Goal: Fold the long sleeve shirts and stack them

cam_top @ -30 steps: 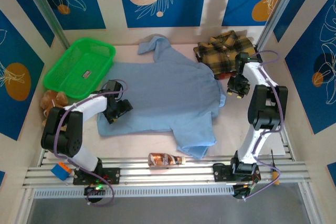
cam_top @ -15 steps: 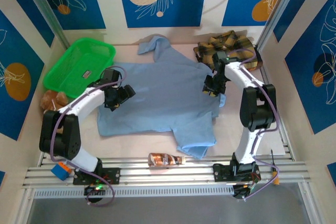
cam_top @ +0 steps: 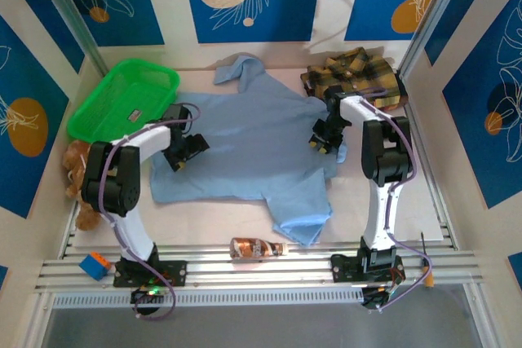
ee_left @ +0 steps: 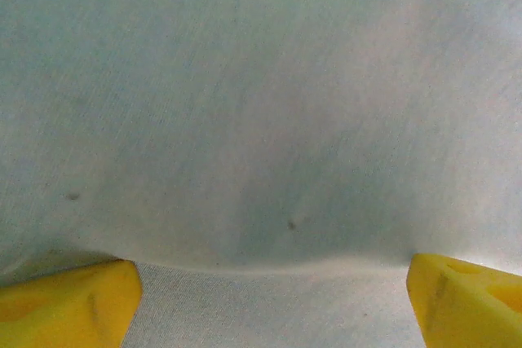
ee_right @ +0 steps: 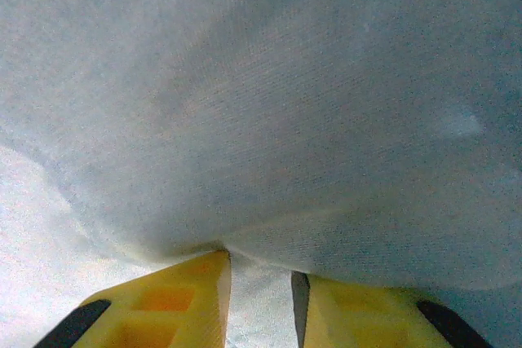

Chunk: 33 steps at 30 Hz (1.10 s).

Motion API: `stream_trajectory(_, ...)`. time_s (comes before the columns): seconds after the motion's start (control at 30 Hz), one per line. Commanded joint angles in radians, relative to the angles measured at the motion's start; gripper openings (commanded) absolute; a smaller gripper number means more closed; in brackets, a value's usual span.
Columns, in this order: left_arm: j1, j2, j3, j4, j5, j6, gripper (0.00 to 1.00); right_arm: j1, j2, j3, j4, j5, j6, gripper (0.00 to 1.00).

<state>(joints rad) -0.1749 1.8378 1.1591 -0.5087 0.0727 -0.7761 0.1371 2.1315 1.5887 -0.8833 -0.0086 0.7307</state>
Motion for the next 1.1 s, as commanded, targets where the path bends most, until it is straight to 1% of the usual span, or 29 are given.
stream_trajectory(0.0,0.035,0.079,0.042,-0.008,-0.043,0.053,0.88,-0.018,0.067,0.082,0.025,-0.003,0.063,0.29)
stream_trajectory(0.17,0.058,0.129,0.16,0.004,-0.015,0.067,0.89,-0.036,0.158,0.22,0.071,-0.078,0.072,0.32)
stream_trajectory(0.27,0.058,0.118,0.232,0.009,0.04,0.062,0.89,-0.036,0.178,0.297,0.086,-0.135,0.057,0.34)
stream_trajectory(0.37,0.052,0.053,0.259,0.016,0.095,0.029,0.89,-0.032,0.133,0.319,0.075,-0.173,0.021,0.4)
stream_trajectory(0.47,0.038,-0.039,0.235,0.024,0.145,-0.004,0.9,-0.031,0.034,0.282,0.057,-0.202,-0.033,0.49)
stream_trajectory(0.53,0.036,-0.105,0.202,0.011,0.17,-0.019,0.91,-0.027,-0.052,0.231,0.043,-0.214,-0.076,0.52)
stream_trajectory(0.67,0.036,-0.24,0.133,-0.031,0.206,-0.021,0.91,-0.026,-0.24,0.099,0.0,-0.2,-0.154,0.56)
stream_trajectory(0.77,0.041,-0.339,0.095,-0.119,0.193,0.018,0.92,-0.035,-0.377,-0.04,-0.048,-0.148,-0.205,0.58)
stream_trajectory(0.83,0.057,-0.405,0.052,-0.165,0.206,0.032,0.93,-0.051,-0.456,-0.159,-0.054,-0.159,-0.234,0.57)
stream_trajectory(0.93,0.094,-0.496,-0.026,-0.225,0.235,0.045,0.93,-0.055,-0.531,-0.333,-0.016,-0.208,-0.271,0.56)
stream_trajectory(1.0,0.124,-0.548,-0.083,-0.261,0.25,0.049,0.93,-0.048,-0.547,-0.415,0.016,-0.239,-0.284,0.54)
stream_trajectory(1.07,0.159,-0.598,-0.145,-0.274,0.271,0.048,0.93,-0.039,-0.55,-0.479,0.054,-0.243,-0.288,0.52)
